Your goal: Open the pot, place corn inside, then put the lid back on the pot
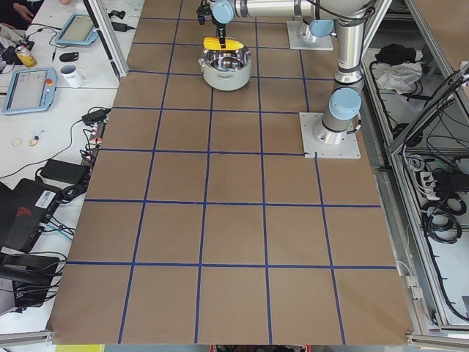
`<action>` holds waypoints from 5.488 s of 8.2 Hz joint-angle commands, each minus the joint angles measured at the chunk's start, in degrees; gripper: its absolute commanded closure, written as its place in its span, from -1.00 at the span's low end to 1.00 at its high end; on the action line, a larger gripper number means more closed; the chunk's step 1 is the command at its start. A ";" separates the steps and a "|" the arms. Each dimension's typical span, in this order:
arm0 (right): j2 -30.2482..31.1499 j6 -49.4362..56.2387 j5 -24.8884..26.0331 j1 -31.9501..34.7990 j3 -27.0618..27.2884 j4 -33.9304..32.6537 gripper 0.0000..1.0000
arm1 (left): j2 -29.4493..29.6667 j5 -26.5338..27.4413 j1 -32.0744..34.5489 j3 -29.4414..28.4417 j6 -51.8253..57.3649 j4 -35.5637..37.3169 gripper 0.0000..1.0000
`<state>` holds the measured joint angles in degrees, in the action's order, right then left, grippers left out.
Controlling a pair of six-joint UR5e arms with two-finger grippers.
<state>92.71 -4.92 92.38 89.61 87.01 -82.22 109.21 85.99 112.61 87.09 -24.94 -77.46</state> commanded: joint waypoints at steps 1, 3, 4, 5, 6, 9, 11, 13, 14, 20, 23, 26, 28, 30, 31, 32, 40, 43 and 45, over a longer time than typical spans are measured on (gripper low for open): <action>0.02 0.00 0.00 0.04 0.09 0.04 0.39 | 0.83 0.49 0.42 0.53 0.24 -0.15 0.16; 0.02 0.17 -0.18 0.12 0.09 0.04 0.40 | 0.83 0.58 0.33 0.27 -0.11 -0.32 -0.70; 0.02 1.39 -0.18 0.12 0.09 0.04 0.40 | 0.30 0.58 0.33 0.27 0.15 -0.33 -1.00; 0.02 1.49 -0.18 0.12 0.09 0.04 0.40 | 0.30 0.58 0.33 0.18 0.07 -0.50 -1.00; 0.02 1.49 -0.09 0.12 0.09 0.04 0.40 | -0.05 0.67 0.24 0.01 0.15 -0.94 -1.00; 0.10 1.32 0.00 0.47 0.17 -0.14 0.45 | -4.17 2.68 -3.51 -2.44 7.93 -8.84 -1.00; -0.42 0.01 -0.53 1.00 0.09 -0.66 0.45 | -4.89 3.65 -13.16 -6.12 9.02 -14.62 -1.00; -5.39 -5.93 -0.79 7.89 0.00 -5.46 0.47 | -5.32 7.25 -20.38 -9.56 16.92 -15.53 -1.00; -9.96 -15.11 -0.18 15.69 -0.18 -11.85 0.47 | -5.50 7.35 -23.11 -9.83 19.90 -15.18 -1.00; -20.02 -25.49 -0.88 23.50 -2.03 -19.90 0.47 | -12.97 7.26 -27.00 -9.66 22.39 -14.92 -1.00; -20.72 -24.88 -0.97 23.59 -1.15 -19.82 0.47 | -13.15 7.26 -26.92 -9.57 22.39 -13.78 -1.00; -20.81 -25.58 -1.06 24.65 -0.44 -20.00 0.47 | -13.76 7.70 -26.91 -9.40 22.39 -13.86 -1.00; -20.90 -25.49 -1.14 24.73 -0.44 -19.91 0.47 | -14.55 7.70 -26.91 -8.78 22.39 -13.95 -1.00; -20.90 -25.49 -1.32 24.73 -0.44 -20.00 0.47 | -14.64 7.70 -26.91 -8.69 22.39 -13.95 -1.00; -20.90 -25.49 -2.02 24.82 -0.44 -20.00 0.47 | -14.73 7.70 -26.91 -8.78 22.39 -13.86 -1.00; -20.90 -25.40 -2.02 24.73 -0.35 -20.00 0.47 | -14.64 7.53 -26.91 -8.78 22.39 -13.86 -1.00; -21.52 -25.22 -2.02 24.73 0.61 -21.32 0.47 | -14.38 7.26 -26.91 -8.78 22.39 -13.86 -1.00; -21.52 -25.05 -2.02 24.73 0.61 -22.81 0.47 | -14.20 7.00 -26.91 -8.78 22.21 -13.86 -1.00; -21.60 -24.96 -2.02 24.73 0.70 -22.99 0.46 | -14.20 7.26 -26.91 -9.04 22.30 -13.86 -1.00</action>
<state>71.14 -29.98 90.35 114.35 87.63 -105.01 95.01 93.09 85.69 78.27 -2.68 -91.31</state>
